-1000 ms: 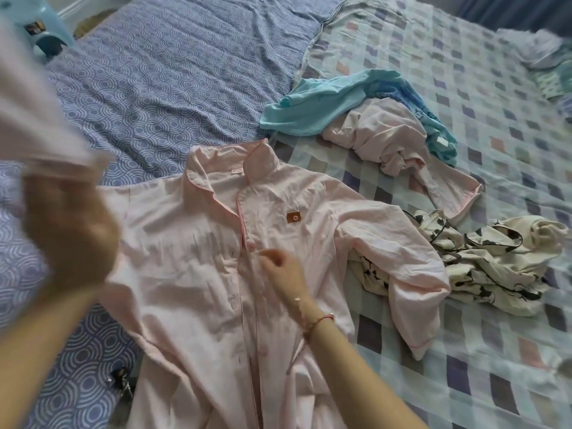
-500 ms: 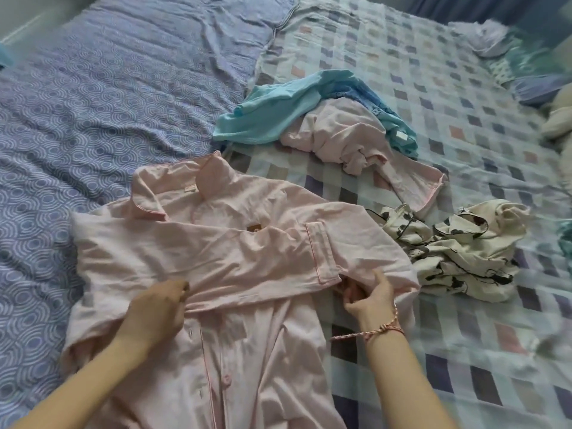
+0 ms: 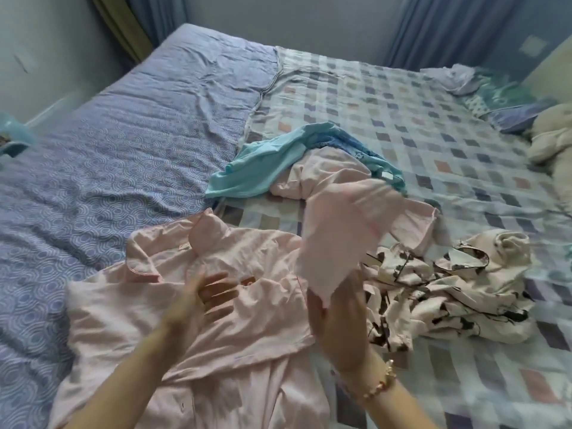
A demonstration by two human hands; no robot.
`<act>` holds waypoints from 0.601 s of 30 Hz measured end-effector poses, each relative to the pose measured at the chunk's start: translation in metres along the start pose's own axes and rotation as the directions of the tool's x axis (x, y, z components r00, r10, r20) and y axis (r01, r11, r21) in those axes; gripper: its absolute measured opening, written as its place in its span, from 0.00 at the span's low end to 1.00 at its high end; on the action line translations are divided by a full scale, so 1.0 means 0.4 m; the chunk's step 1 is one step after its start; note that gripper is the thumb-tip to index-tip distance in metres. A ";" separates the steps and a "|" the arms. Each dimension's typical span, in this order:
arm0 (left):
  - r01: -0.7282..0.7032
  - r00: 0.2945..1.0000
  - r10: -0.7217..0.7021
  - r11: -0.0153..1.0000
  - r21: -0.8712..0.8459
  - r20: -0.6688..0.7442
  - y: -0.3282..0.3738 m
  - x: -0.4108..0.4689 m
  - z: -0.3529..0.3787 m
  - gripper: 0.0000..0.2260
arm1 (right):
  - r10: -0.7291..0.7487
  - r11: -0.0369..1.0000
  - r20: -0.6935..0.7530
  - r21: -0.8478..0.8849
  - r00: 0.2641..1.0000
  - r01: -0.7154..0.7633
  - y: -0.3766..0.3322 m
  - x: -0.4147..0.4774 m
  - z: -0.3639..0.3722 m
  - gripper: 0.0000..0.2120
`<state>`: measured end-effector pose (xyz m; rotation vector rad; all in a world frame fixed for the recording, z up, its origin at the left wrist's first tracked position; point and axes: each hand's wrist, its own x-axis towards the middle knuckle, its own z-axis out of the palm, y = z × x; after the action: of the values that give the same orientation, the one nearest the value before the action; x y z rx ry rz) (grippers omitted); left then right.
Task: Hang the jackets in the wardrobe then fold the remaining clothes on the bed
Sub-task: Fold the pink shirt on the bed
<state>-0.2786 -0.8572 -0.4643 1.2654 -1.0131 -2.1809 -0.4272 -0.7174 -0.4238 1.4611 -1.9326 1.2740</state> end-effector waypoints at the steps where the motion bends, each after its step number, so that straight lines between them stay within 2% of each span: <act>1: 0.077 0.997 -0.077 0.990 -0.119 0.002 0.032 -0.007 -0.029 0.23 | -0.157 0.988 0.141 0.030 0.977 0.155 -0.044 -0.024 0.040 0.13; 2: 0.162 0.987 -0.163 0.958 -0.238 0.013 0.055 -0.015 -0.070 0.28 | -0.283 0.959 0.311 0.067 0.907 0.276 -0.067 -0.065 0.079 0.18; 3: 0.227 0.973 -0.207 0.933 -0.278 0.102 0.070 -0.035 -0.105 0.34 | -0.382 0.920 0.456 0.105 0.803 0.378 -0.092 -0.113 0.115 0.21; 4: 0.308 0.937 -0.222 0.891 -0.334 0.271 0.074 -0.047 -0.148 0.37 | -0.445 0.885 0.537 0.138 0.717 0.445 -0.109 -0.164 0.142 0.20; 5: 0.304 0.913 -0.186 0.903 -0.303 0.363 0.055 -0.043 -0.217 0.40 | -0.479 0.863 0.572 0.168 0.665 0.477 -0.115 -0.211 0.161 0.18; 6: 0.316 0.906 -0.203 0.908 -0.274 0.372 0.047 -0.049 -0.245 0.42 | -0.439 0.889 0.577 0.167 0.688 0.427 -0.104 -0.237 0.161 0.16; 8: 0.362 0.930 -0.354 0.929 -0.072 0.101 0.046 -0.060 -0.307 0.45 | -0.188 0.982 0.493 0.122 0.849 0.146 -0.075 -0.248 0.175 0.17; 9: 0.308 0.951 -0.307 0.951 0.017 -0.034 0.035 -0.050 -0.308 0.43 | -0.024 1.000 0.442 0.022 0.896 0.016 -0.047 -0.230 0.165 0.19; 10: 0.234 0.969 -0.217 0.960 0.155 -0.121 0.035 -0.048 -0.300 0.41 | 0.116 0.993 0.406 -0.080 0.906 -0.091 -0.020 -0.213 0.164 0.19; 11: 0.151 0.983 -0.106 0.933 0.327 -0.153 0.034 -0.043 -0.280 0.41 | 0.196 0.974 0.401 -0.188 0.895 -0.129 0.006 -0.195 0.160 0.18; 12: 0.112 0.981 -0.003 0.830 0.546 -0.196 0.021 -0.040 -0.264 0.41 | 0.243 0.953 0.458 -0.279 0.855 -0.121 0.033 -0.178 0.159 0.18; 13: 0.089 0.977 0.085 0.668 0.739 -0.194 0.005 -0.034 -0.251 0.38 | 0.273 0.932 0.543 -0.355 0.794 -0.077 0.061 -0.164 0.159 0.23; 14: 0.060 0.977 0.150 0.497 0.866 -0.153 -0.017 -0.029 -0.262 0.29 | 0.276 0.924 0.639 -0.381 0.718 -0.016 0.089 -0.162 0.160 0.30; 15: 0.083 0.973 0.163 0.422 0.903 -0.165 -0.021 -0.025 -0.270 0.20 | 0.275 0.920 0.696 -0.391 0.664 0.028 0.109 -0.161 0.160 0.34; 16: 0.137 0.968 0.140 0.407 0.903 -0.210 -0.016 -0.024 -0.281 0.14 | 0.263 0.915 0.729 -0.396 0.631 0.077 0.129 -0.162 0.168 0.34; 17: 0.223 0.958 0.084 0.382 0.897 -0.274 -0.008 -0.025 -0.294 0.12 | 0.252 0.901 0.748 -0.412 0.614 0.133 0.144 -0.164 0.162 0.30; 18: 0.308 0.948 -0.016 0.308 0.900 -0.319 0.017 -0.032 -0.307 0.10 | 0.263 0.886 0.759 -0.434 0.596 0.161 0.154 -0.161 0.167 0.24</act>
<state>-0.1656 -0.8999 -0.4911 2.1317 -2.3079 -1.3019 -0.4457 -0.7363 -0.5318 1.8768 -2.5870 0.0014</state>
